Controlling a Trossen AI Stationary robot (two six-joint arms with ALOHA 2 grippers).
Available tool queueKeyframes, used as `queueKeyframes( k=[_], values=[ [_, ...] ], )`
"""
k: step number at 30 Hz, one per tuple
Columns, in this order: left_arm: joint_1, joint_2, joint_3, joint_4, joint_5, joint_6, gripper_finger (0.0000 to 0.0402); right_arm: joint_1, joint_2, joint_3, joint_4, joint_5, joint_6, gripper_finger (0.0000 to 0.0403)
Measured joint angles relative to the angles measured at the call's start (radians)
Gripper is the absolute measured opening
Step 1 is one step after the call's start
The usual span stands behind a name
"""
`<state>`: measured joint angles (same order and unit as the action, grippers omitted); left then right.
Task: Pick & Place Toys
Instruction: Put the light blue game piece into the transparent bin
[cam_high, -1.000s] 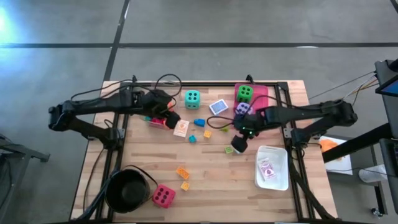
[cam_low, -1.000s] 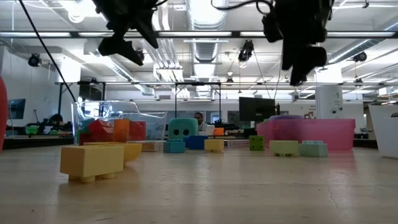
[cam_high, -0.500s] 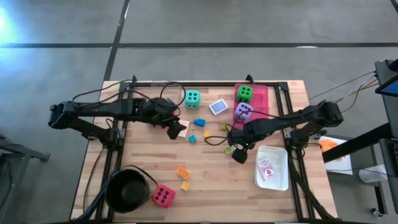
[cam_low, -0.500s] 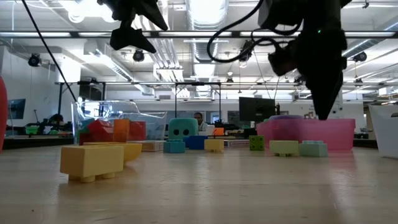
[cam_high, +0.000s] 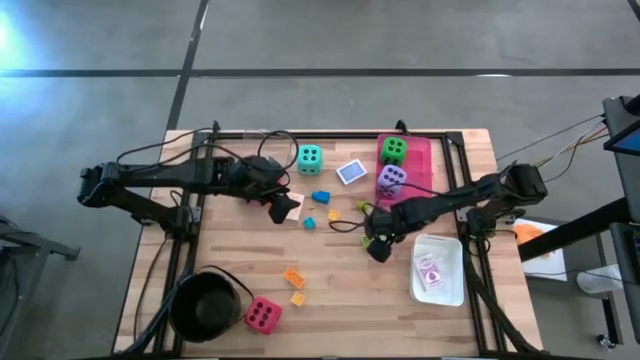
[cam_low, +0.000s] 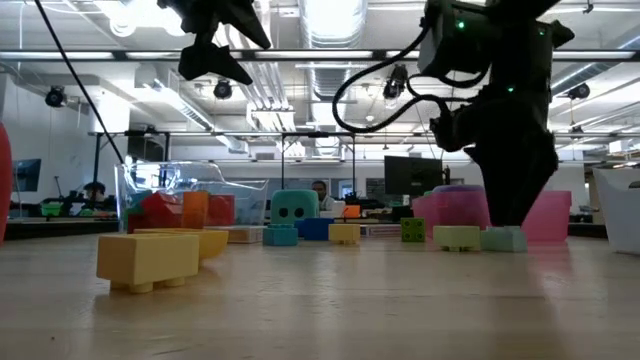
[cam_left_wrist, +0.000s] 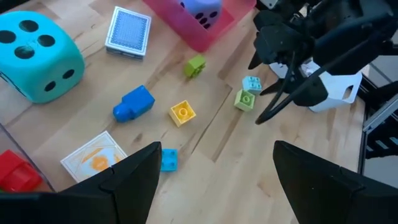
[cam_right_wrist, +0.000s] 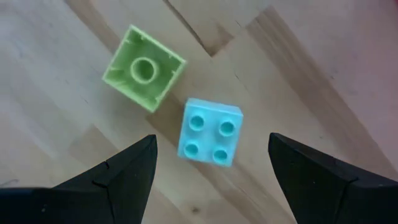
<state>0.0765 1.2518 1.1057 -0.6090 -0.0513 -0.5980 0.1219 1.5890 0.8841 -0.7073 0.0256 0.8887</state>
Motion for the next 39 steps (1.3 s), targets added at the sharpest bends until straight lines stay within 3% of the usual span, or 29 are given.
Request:
queueKeyframes(
  k=[8, 23, 25, 33, 39],
  values=[
    [0.000, 0.000, 0.000, 0.001, 0.000, 0.000, 0.0312, 0.004, 0.011, -0.039, 0.031, 0.057, 0.047, 0.0287],
    [0.000, 0.000, 0.001, 0.001, 0.000, -0.003, 0.0312, 0.012, 0.066, -0.021, 0.036, 0.057, 0.023, 0.0134],
    [0.000, 0.000, 0.001, 0.001, 0.000, -0.004, 0.0312, 0.012, 0.057, -0.022, 0.034, 0.056, 0.020, 0.0129],
    [0.000, 0.000, 0.001, 0.001, 0.000, -0.004, 0.0312, 0.011, -0.065, -0.022, 0.031, 0.053, 0.032, 0.0129],
    [0.000, 0.000, 0.001, 0.080, 0.007, -0.038, 0.0312, 0.011, -0.251, -0.022, 0.063, 0.053, 0.028, 0.0129]
  ],
)
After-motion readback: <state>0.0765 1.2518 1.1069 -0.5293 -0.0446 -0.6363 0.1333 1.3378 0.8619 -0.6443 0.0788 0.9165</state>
